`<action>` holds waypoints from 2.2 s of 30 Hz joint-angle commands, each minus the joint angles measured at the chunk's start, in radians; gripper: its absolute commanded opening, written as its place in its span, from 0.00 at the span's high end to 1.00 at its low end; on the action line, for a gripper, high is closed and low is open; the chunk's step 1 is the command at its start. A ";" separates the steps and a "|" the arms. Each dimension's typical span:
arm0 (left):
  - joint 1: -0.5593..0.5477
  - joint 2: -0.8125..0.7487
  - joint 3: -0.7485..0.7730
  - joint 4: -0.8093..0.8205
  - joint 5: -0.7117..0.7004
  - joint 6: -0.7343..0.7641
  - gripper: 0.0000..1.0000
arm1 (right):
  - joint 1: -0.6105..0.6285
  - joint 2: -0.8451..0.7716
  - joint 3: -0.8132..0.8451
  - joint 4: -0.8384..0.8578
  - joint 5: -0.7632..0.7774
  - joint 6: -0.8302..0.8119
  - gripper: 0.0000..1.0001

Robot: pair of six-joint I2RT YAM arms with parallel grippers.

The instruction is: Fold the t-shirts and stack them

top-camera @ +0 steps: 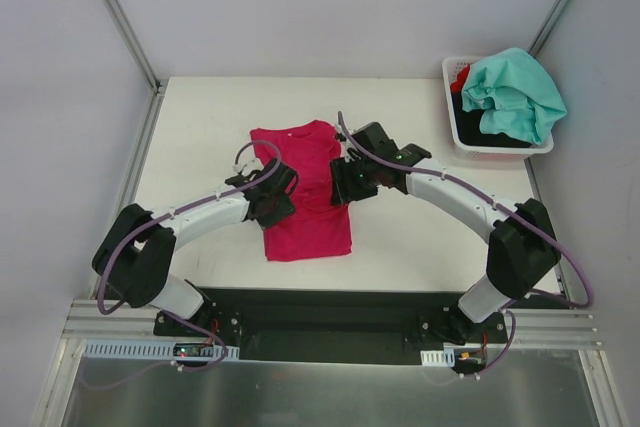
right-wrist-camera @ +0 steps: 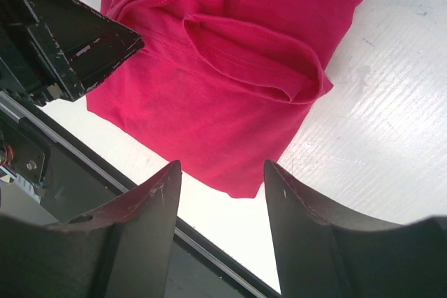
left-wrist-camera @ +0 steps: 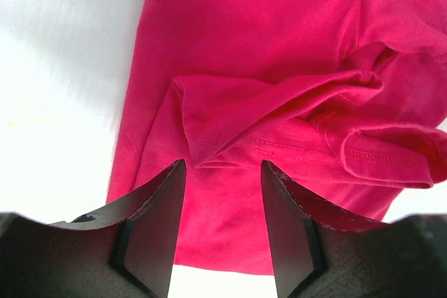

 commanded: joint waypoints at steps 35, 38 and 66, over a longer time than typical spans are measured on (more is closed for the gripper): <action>0.174 0.063 0.060 0.117 -0.183 0.012 0.54 | -0.012 -0.061 -0.052 0.056 -0.097 -0.028 0.48; 0.200 0.112 0.124 0.128 -0.192 0.067 0.54 | -0.010 -0.060 -0.055 0.057 -0.103 -0.033 0.48; 0.422 0.072 0.147 0.053 -0.071 0.211 0.53 | 0.198 0.287 0.193 0.011 0.142 0.035 0.45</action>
